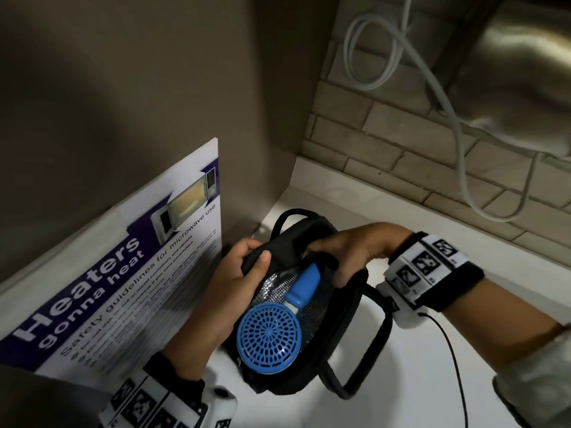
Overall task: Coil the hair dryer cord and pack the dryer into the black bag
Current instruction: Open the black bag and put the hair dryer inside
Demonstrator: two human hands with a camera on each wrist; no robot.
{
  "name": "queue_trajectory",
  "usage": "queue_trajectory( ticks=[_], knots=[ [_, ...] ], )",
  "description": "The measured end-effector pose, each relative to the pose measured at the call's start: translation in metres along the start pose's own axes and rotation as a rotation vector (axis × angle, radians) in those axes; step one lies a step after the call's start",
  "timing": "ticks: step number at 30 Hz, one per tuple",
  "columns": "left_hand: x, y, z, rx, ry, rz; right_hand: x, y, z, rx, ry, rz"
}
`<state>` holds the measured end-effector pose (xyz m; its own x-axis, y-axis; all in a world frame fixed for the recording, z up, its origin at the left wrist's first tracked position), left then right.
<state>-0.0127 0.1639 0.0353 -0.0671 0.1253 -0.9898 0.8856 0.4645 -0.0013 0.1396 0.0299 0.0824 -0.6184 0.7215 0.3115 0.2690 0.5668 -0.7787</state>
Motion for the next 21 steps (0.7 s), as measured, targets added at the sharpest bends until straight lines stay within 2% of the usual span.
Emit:
queue_trajectory(
  ticks=[1, 3, 7, 9, 12, 15, 17, 19, 21],
  knots=[
    [0.0, 0.0, -0.001, 0.008, 0.012, 0.007, -0.004, -0.003, 0.0, -0.013, 0.039, -0.022],
    [-0.002, 0.0, 0.0, 0.01, 0.013, 0.025, -0.008, -0.005, 0.001, -0.135, 0.051, -0.058],
    [-0.001, 0.004, 0.003, -0.022, -0.001, 0.015, -0.009, 0.006, 0.011, -0.467, -0.262, -0.104],
    [-0.001, 0.005, 0.003, -0.036, 0.006, 0.012, -0.009, 0.008, 0.019, -0.534, -0.237, -0.141],
    [-0.004, 0.004, -0.001, -0.059, 0.065, 0.037, -0.006, 0.0, 0.019, -0.6, -0.253, -0.113],
    [-0.006, 0.002, -0.006, -0.092, 0.158, 0.101, 0.006, -0.018, 0.02, -0.608, -0.295, -0.091],
    [-0.009, -0.001, -0.012, -0.084, 0.208, 0.16, 0.014, -0.031, 0.025, -0.539, -0.277, -0.142],
    [-0.014, -0.006, -0.016, 0.006, 0.245, 0.245, 0.019, -0.041, 0.036, -0.412, -0.275, -0.155],
    [-0.018, -0.015, -0.017, 0.153, 0.317, 0.307, 0.019, -0.044, 0.048, -0.326, -0.353, -0.096]
  ],
)
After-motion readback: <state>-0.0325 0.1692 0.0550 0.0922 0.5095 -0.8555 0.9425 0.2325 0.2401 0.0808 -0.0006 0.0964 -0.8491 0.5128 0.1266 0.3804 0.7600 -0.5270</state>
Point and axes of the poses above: each hand's wrist, its own y-axis towards the middle knuckle, its own z-axis out of the palm, x = y × z, the point moved 3 cm from there along y, towards the middle knuckle, and after that the axes turned 2 degrees about z, right-handed, at the moved point
